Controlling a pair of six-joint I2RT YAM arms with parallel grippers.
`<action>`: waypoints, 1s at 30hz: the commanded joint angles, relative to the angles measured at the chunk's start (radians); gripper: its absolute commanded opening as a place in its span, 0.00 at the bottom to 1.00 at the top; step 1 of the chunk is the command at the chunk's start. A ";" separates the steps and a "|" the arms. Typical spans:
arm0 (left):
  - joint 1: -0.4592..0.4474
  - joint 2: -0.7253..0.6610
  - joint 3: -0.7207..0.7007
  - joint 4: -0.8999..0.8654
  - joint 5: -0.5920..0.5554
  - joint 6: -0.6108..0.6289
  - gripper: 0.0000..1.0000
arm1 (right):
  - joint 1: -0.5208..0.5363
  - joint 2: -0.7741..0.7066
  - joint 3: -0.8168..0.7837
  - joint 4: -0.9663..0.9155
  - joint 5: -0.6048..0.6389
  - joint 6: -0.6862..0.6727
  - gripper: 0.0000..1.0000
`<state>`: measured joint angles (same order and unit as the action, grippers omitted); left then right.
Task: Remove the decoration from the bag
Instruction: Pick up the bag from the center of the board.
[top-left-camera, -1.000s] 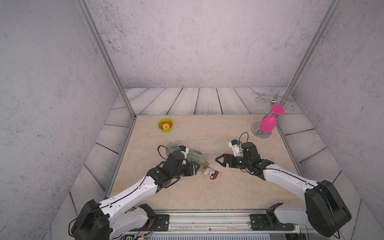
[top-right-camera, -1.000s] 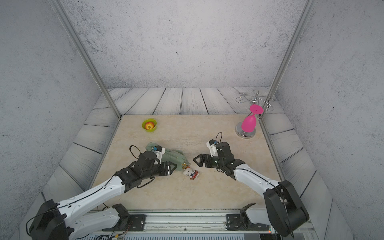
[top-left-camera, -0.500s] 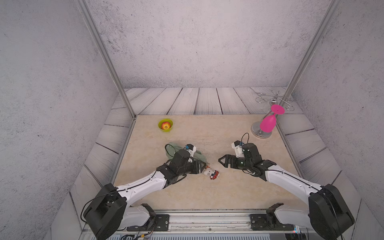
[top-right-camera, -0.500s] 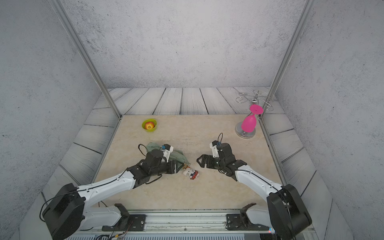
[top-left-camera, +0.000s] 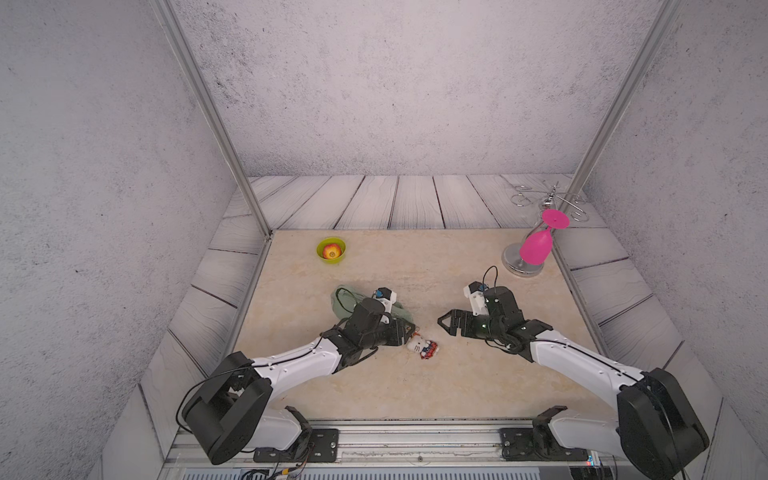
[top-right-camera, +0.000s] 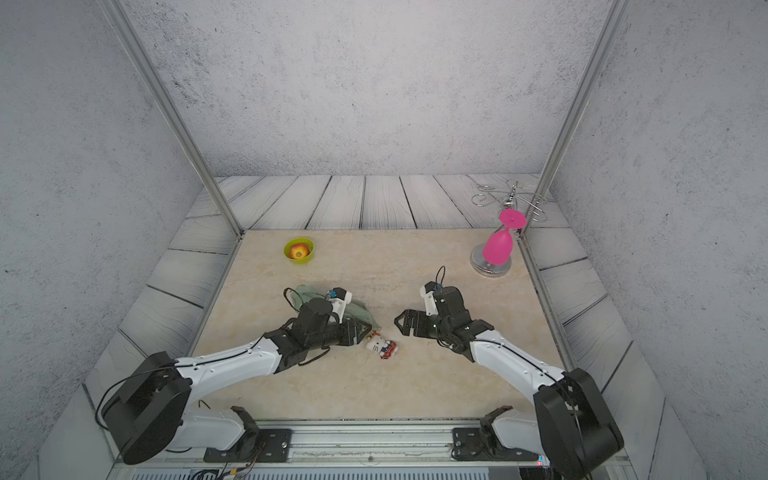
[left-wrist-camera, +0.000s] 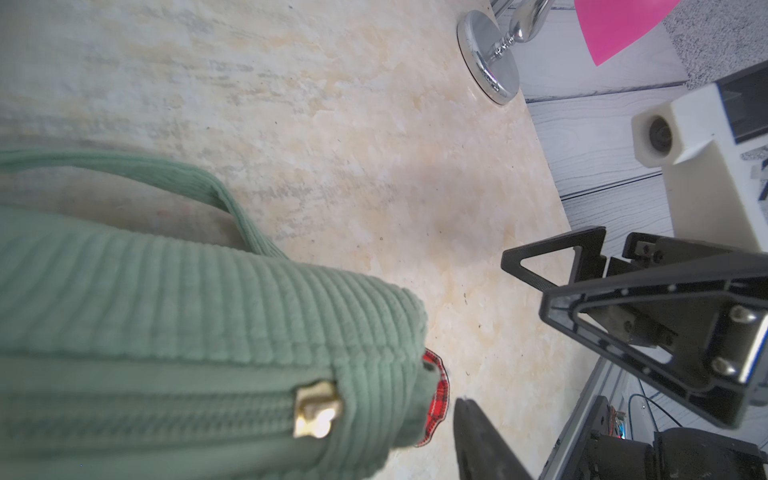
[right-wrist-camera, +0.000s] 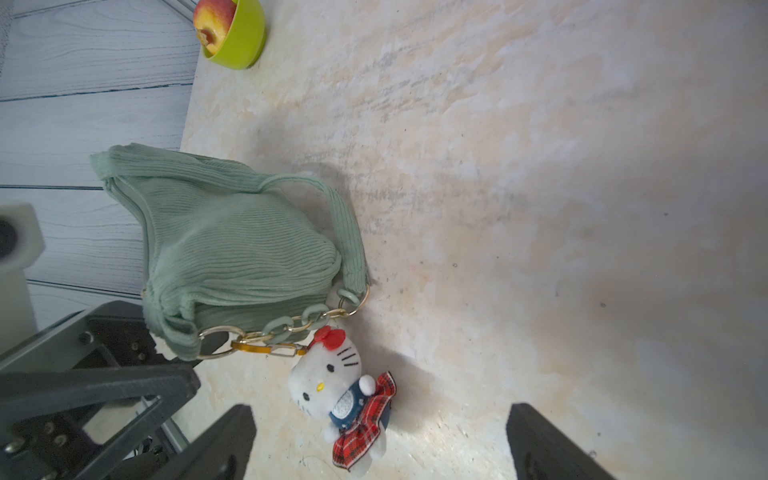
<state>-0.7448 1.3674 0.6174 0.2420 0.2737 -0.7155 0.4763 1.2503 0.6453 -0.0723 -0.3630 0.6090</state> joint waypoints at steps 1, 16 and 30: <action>-0.007 0.022 0.015 0.040 -0.008 0.011 0.46 | 0.003 -0.012 0.021 -0.014 0.017 -0.015 0.99; -0.007 0.044 0.025 0.062 -0.030 -0.009 0.37 | 0.004 -0.016 0.008 -0.023 0.027 -0.024 0.99; -0.007 0.027 0.031 0.076 -0.008 -0.080 0.17 | 0.003 -0.015 -0.007 -0.013 0.023 -0.025 0.99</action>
<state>-0.7448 1.4021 0.6201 0.2893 0.2531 -0.7666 0.4763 1.2503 0.6449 -0.0788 -0.3511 0.5976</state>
